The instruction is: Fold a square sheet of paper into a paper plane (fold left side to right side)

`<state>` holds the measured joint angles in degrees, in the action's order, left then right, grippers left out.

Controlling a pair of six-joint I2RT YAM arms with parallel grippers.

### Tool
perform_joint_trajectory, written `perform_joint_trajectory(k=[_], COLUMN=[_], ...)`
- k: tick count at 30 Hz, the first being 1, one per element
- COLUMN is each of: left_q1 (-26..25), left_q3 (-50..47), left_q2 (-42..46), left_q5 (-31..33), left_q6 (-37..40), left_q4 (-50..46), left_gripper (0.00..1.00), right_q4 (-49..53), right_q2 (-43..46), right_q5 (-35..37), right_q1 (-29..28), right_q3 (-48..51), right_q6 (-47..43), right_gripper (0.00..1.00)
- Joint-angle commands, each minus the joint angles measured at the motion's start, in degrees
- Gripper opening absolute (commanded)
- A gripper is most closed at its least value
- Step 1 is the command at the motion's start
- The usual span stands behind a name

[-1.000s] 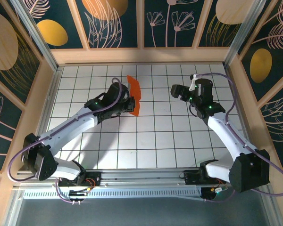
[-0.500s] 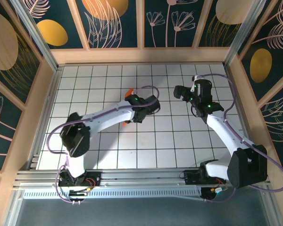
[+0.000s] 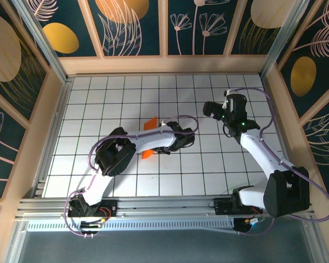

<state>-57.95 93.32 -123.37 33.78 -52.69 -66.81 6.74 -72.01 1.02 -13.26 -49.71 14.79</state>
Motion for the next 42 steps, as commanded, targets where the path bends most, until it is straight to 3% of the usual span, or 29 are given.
perform_joint_trajectory(k=[1, 6, 11, 16, 22, 27, 30, 37, 42], left_q1=[0.0, 0.1, 0.4, 1.2, 2.8, 6.0, 8.8, 16.9, 24.1], left_q3=[-1.4, -3.7, -3.9, -5.2, -8.4, -13.9, -19.3, -34.3, -46.5], left_q2=[0.9, 1.6, 1.5, 3.2, 7.6, 14.1, 19.3, 32.4, 40.6], left_q5=[-6.3, -13.9, -16.8, -20.6, -26.2, -30.4, -33.4, -38.5, -42.4], left_q6=[1.0, 2.7, 3.4, 4.1, 5.0, 6.0, 6.4, 5.3, 1.1], left_q4=[7.0, 15.7, 19.0, 23.4, 31.1, 39.1, 45.9, 60.0, 70.1], left_gripper=[0.1, 0.2, 0.27, 0.41, 0.54, 0.58, 0.6, 0.63, 0.66], right_q4=[-0.7, -0.6, -0.5, -0.3, 0.4, 0.9, 1.8, -1.4, -5.1], right_q2=[-0.1, 0.0, -0.4, -1.4, -2.9, -3.6, -4.8, -9.7, -14.0], right_q5=[-1.5, -2.9, -3.6, -4.9, -8.3, -14.1, -19.5, -35.5, -38.5], right_q1=[0.6, 0.7, 0.8, 0.9, 1.6, 2.1, 2.2, 1.4, -3.6], right_q3=[0.8, 1.1, 1.5, 1.3, 0.7, 0.6, -0.1, 1.0, 2.3], right_q6=[-1.4, -1.2, -1.0, -1.1, -1.3, -0.8, -0.5, 6.0, 9.9], right_gripper=[0.99, 0.99, 0.99, 0.99, 0.99, 0.97, 0.9, 0.65, 0.43])
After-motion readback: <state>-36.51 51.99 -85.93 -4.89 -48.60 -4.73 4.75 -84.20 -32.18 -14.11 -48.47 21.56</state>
